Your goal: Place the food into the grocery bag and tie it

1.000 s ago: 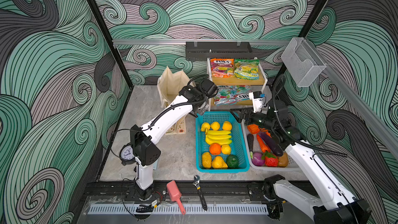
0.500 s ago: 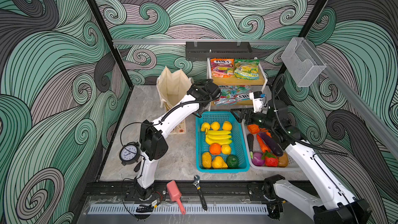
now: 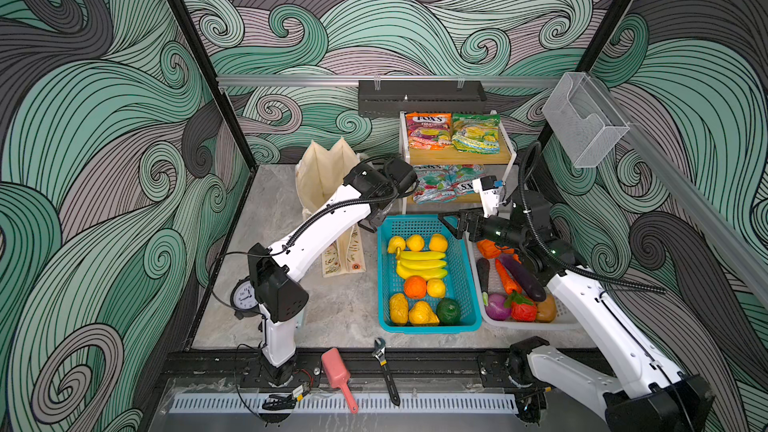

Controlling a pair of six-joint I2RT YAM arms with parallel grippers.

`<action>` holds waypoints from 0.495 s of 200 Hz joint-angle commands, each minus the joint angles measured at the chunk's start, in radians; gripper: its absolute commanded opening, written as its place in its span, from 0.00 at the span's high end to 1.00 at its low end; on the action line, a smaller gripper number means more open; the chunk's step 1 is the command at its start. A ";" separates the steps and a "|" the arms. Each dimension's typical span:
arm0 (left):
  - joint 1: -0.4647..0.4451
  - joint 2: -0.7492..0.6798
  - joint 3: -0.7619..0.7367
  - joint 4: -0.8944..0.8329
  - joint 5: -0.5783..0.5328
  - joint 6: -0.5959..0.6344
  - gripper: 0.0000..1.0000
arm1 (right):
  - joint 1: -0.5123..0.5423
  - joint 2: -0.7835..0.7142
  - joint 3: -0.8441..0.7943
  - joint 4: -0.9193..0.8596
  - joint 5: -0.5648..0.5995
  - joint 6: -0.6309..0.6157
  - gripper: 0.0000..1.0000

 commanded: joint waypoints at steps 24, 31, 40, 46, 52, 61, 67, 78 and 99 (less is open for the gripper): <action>-0.073 -0.089 -0.065 -0.131 0.023 -0.124 1.00 | 0.013 -0.003 0.006 0.041 -0.015 0.010 0.04; -0.088 -0.096 -0.071 -0.138 0.027 -0.135 1.00 | 0.013 0.000 0.007 0.040 -0.015 0.012 0.04; -0.109 -0.103 -0.076 -0.151 0.032 -0.153 1.00 | 0.015 0.005 0.006 0.039 -0.015 0.015 0.04; -0.121 -0.109 -0.083 -0.154 0.037 -0.165 1.00 | 0.017 0.006 0.006 0.039 -0.015 0.016 0.04; -0.131 -0.114 -0.093 -0.154 0.043 -0.176 1.00 | 0.018 0.007 0.006 0.038 -0.016 0.016 0.04; -0.145 -0.129 -0.112 -0.139 0.066 -0.191 1.00 | 0.020 0.007 0.005 0.039 -0.015 0.017 0.04; -0.150 -0.146 -0.141 -0.109 0.091 -0.183 0.98 | 0.023 0.007 0.007 0.038 -0.015 0.017 0.04; -0.153 -0.181 -0.196 -0.043 0.133 -0.163 0.94 | 0.026 0.006 0.006 0.039 -0.012 0.018 0.04; -0.153 -0.224 -0.254 0.024 0.165 -0.126 0.91 | 0.032 0.005 0.006 0.044 -0.007 0.021 0.04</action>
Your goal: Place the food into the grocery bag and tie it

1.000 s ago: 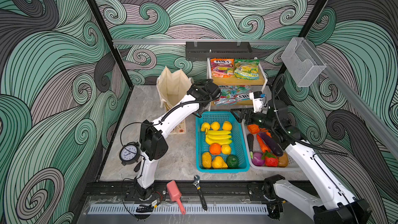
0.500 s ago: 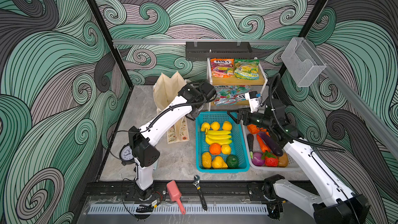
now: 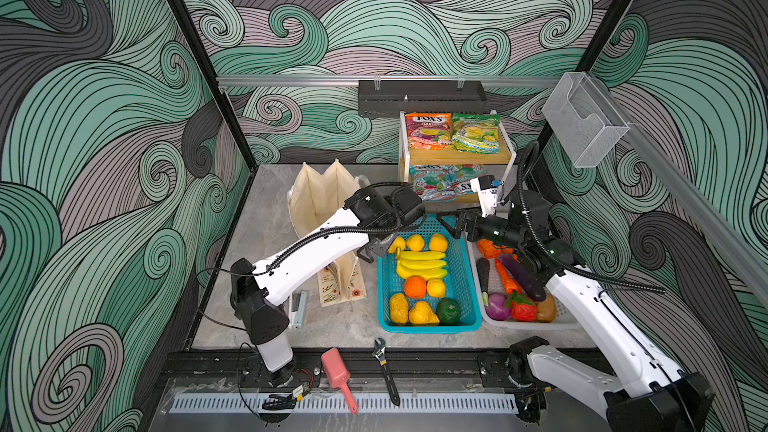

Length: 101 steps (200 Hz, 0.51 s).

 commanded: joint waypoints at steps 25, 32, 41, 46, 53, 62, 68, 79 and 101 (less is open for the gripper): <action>0.001 -0.076 -0.031 0.060 0.063 0.010 0.77 | 0.021 0.009 0.009 0.023 -0.007 0.006 0.04; 0.002 -0.078 -0.023 0.062 0.058 0.011 0.70 | 0.023 0.010 0.011 0.022 -0.008 0.005 0.03; 0.001 -0.081 -0.005 0.072 0.058 0.018 0.58 | 0.029 0.014 0.014 0.022 -0.008 0.007 0.03; 0.002 -0.084 0.007 0.086 0.067 0.037 0.47 | 0.032 0.017 0.015 0.021 -0.009 0.007 0.02; 0.002 -0.094 0.024 0.110 0.072 0.066 0.32 | 0.039 0.025 0.024 0.015 -0.014 0.003 0.01; 0.003 -0.113 0.038 0.152 0.059 0.090 0.18 | 0.054 0.041 0.043 -0.012 -0.014 -0.010 0.01; 0.003 -0.132 0.042 0.184 0.048 0.106 0.12 | 0.066 0.049 0.055 -0.028 -0.001 -0.015 0.01; 0.014 -0.172 0.035 0.238 0.038 0.117 0.04 | 0.085 0.057 0.067 -0.044 0.019 -0.023 0.01; 0.119 -0.275 -0.010 0.284 0.088 0.058 0.02 | 0.125 0.067 0.080 -0.039 0.035 -0.028 0.01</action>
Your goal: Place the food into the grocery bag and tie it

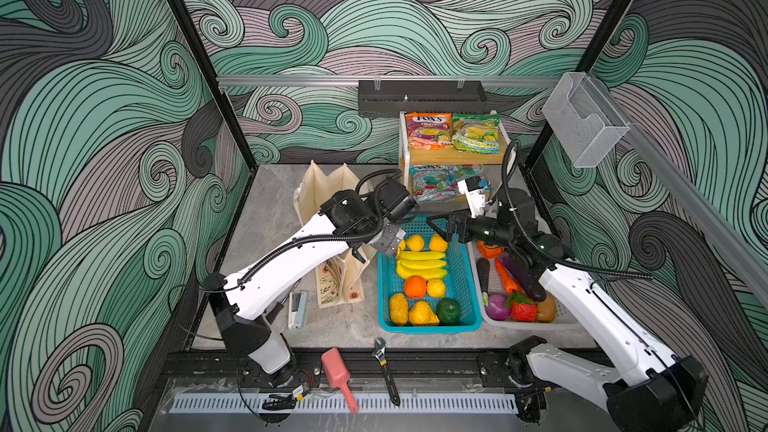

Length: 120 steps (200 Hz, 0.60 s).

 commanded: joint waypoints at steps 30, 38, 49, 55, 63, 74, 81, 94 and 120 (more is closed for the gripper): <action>0.331 -0.322 -0.148 0.111 0.070 -0.096 0.03 | 0.098 0.052 0.079 0.003 0.041 -0.002 0.01; 0.391 -0.367 -0.190 0.122 0.096 -0.104 0.03 | 0.123 0.074 0.095 0.009 0.060 0.014 0.01; 0.450 -0.416 -0.246 0.147 0.127 -0.103 0.01 | 0.159 0.108 0.126 -0.003 0.085 0.025 0.01; 0.469 -0.434 -0.275 0.160 0.132 -0.100 0.01 | 0.177 0.132 0.146 -0.010 0.096 0.032 0.01; 0.489 -0.438 -0.304 0.172 0.124 -0.096 0.01 | 0.196 0.161 0.171 -0.017 0.100 0.038 0.01; 0.516 -0.426 -0.332 0.179 0.128 -0.095 0.01 | 0.219 0.199 0.198 -0.018 0.095 0.053 0.01; 0.532 -0.411 -0.346 0.184 0.130 -0.095 0.01 | 0.227 0.224 0.212 -0.018 0.093 0.068 0.01; 0.554 -0.384 -0.375 0.212 0.161 -0.088 0.01 | 0.242 0.248 0.223 -0.011 0.085 0.090 0.01; 0.560 -0.352 -0.418 0.264 0.166 -0.076 0.01 | 0.261 0.269 0.215 0.026 0.093 0.097 0.01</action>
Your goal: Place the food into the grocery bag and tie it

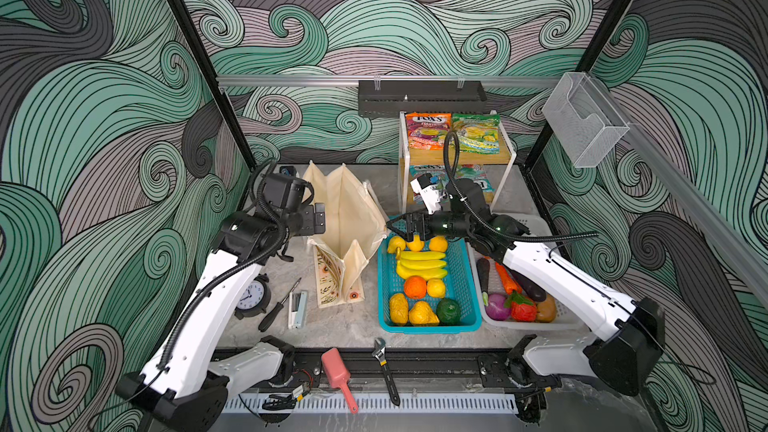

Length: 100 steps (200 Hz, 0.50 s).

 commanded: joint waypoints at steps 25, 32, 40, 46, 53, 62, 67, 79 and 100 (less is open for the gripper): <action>0.026 0.067 -0.056 0.068 0.015 0.010 0.15 | 0.024 0.059 0.032 0.046 0.039 0.051 0.01; 0.030 0.069 -0.064 0.068 0.017 0.009 0.28 | 0.030 0.082 0.042 0.049 0.047 0.058 0.01; 0.033 0.067 -0.074 0.069 0.026 0.010 0.44 | 0.039 0.111 0.058 0.045 0.060 0.063 0.01; 0.034 0.062 -0.083 0.072 0.028 0.010 0.53 | 0.048 0.133 0.071 0.039 0.074 0.065 0.02; 0.034 0.055 -0.095 0.078 0.032 0.013 0.62 | 0.060 0.161 0.092 0.030 0.093 0.063 0.03; 0.034 0.048 -0.107 0.083 0.040 0.015 0.75 | 0.075 0.199 0.125 0.018 0.122 0.057 0.07; 0.036 0.047 -0.112 0.085 0.048 0.015 0.81 | 0.083 0.221 0.144 0.005 0.145 0.058 0.10; 0.035 0.042 -0.118 0.083 0.081 0.009 0.95 | 0.095 0.270 0.192 -0.028 0.172 0.061 0.18; 0.035 0.028 -0.128 0.079 0.177 0.009 1.00 | 0.107 0.296 0.210 -0.025 0.172 0.088 0.23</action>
